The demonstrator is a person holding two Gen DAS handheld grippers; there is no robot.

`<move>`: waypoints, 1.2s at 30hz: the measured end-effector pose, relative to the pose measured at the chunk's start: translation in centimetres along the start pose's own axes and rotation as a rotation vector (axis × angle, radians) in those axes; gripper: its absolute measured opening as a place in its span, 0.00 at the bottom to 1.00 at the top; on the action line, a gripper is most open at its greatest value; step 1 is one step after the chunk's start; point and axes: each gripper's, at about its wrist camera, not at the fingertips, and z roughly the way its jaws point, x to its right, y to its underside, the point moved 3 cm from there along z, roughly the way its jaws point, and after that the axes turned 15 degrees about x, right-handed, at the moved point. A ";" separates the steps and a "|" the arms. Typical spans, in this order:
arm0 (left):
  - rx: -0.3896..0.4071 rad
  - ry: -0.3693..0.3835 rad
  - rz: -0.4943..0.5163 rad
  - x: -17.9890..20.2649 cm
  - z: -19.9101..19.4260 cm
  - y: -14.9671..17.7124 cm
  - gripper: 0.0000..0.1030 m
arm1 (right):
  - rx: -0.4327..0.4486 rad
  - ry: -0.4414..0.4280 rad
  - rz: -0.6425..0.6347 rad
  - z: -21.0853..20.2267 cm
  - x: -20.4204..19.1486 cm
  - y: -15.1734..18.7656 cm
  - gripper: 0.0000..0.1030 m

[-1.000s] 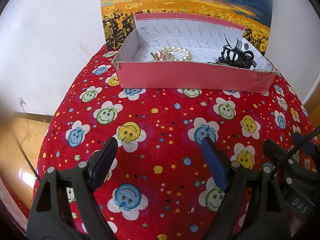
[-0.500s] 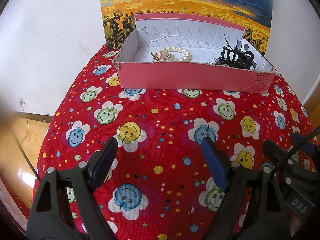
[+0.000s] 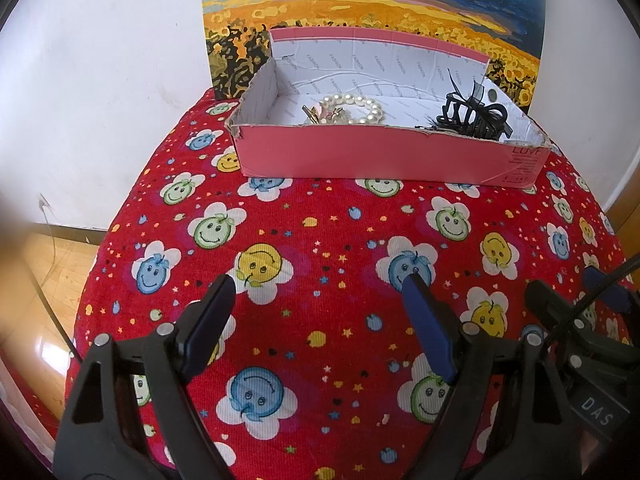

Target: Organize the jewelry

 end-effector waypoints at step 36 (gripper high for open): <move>-0.012 0.003 -0.017 0.2 -0.1 0.3 0.76 | -0.002 -0.002 0.001 0.1 0.1 0.1 0.85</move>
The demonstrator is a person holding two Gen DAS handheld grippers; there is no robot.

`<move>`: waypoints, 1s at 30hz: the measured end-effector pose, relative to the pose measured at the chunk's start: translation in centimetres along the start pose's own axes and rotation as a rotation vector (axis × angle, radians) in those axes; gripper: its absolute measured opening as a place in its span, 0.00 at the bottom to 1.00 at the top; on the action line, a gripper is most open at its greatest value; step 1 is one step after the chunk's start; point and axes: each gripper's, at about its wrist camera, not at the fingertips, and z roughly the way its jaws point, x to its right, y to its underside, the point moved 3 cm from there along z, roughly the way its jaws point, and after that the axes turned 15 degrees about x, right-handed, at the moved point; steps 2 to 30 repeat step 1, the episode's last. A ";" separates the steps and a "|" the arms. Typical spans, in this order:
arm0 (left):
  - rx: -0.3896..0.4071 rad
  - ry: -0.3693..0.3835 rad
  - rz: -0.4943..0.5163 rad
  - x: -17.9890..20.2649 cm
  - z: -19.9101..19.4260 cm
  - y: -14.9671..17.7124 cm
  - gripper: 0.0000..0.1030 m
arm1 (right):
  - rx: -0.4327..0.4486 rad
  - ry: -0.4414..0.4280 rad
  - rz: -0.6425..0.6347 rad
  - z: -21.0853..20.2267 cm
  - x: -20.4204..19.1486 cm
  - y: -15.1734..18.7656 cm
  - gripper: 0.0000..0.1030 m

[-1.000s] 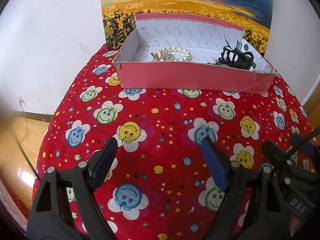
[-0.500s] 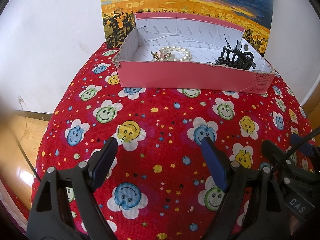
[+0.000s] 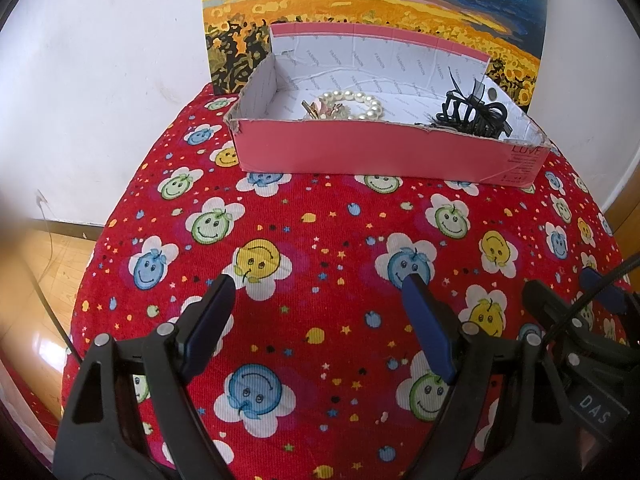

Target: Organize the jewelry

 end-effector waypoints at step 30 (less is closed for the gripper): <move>-0.002 0.000 -0.001 0.0 0.0 0.0 0.76 | 0.001 0.000 -0.001 0.0 0.0 0.0 0.85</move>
